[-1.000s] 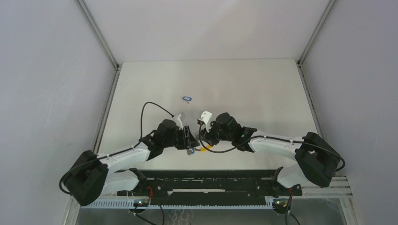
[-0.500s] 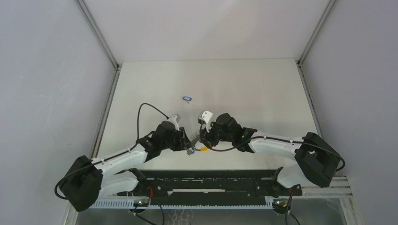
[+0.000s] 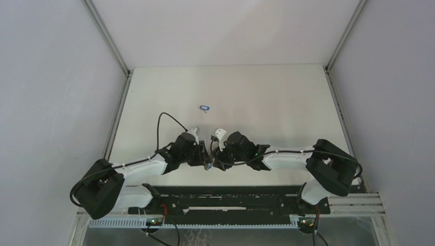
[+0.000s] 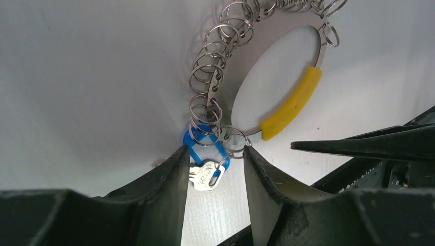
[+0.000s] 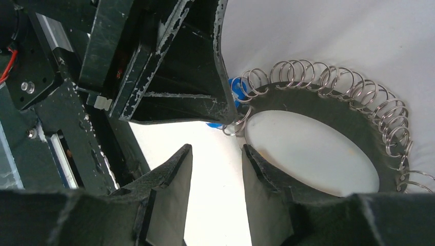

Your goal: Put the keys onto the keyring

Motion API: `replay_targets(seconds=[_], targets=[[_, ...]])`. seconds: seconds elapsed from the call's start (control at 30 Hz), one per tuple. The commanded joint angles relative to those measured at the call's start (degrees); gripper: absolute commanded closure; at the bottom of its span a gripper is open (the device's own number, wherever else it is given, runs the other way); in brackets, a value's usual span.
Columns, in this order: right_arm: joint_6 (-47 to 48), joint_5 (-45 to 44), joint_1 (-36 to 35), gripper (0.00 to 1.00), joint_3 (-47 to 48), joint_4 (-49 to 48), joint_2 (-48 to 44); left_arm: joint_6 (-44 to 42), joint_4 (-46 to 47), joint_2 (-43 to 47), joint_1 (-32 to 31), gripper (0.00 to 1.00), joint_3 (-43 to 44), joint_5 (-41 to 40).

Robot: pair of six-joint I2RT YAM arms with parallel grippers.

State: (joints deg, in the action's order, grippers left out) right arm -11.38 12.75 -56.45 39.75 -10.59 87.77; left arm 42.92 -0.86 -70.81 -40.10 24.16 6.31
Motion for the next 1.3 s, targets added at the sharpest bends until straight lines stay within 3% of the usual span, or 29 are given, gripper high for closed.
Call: replay_targets(seconds=[0.0,0.27,0.57,1.27], targets=[[-3.0,-2.1,-0.1,0.59,0.0,-4.3,0.8,-1.2,2.9,-0.4,0.1,0.51,3.3,0.4],[-4.4,-2.5,0.0,0.59,1.2,-5.0,3.6,-1.1,2.5,-2.2,0.1,0.51,3.4,0.5],[-8.2,-0.6,2.0,0.62,1.4,-6.7,3.5,0.4,1.5,2.8,0.1,0.54,0.4,-0.3],[-11.8,-0.4,2.9,0.75,10.4,1.6,11.3,1.3,-0.8,7.4,0.1,0.57,-2.8,-4.3]])
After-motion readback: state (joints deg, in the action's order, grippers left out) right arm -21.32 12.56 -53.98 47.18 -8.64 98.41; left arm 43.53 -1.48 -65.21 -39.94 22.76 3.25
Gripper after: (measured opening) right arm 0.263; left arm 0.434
